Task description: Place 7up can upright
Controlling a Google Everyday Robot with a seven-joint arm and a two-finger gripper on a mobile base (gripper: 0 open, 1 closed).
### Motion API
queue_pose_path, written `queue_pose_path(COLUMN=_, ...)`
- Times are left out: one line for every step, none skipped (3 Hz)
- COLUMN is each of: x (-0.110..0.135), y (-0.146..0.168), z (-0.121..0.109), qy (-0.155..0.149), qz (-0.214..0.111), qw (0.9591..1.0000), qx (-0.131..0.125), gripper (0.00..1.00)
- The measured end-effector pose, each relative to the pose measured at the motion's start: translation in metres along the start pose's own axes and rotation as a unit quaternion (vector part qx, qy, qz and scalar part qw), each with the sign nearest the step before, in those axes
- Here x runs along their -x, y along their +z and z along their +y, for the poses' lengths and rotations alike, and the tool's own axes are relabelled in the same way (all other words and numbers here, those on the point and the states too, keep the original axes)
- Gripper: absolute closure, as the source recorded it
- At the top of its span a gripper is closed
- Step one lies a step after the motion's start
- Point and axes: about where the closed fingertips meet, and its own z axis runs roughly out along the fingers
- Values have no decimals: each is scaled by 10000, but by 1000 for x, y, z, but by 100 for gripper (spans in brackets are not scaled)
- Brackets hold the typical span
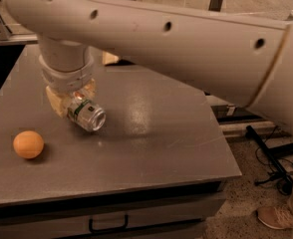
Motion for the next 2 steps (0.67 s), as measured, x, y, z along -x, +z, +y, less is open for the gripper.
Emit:
queue_pose_path(x=-3, y=-9, z=-8, qy=-34, qz=-750, qw=9940, qx=797, gripper=100)
queue_pose_path(x=9, y=-13, z=3, qy=-93, qz=-1695, qw=9708, qx=1696, gripper=100)
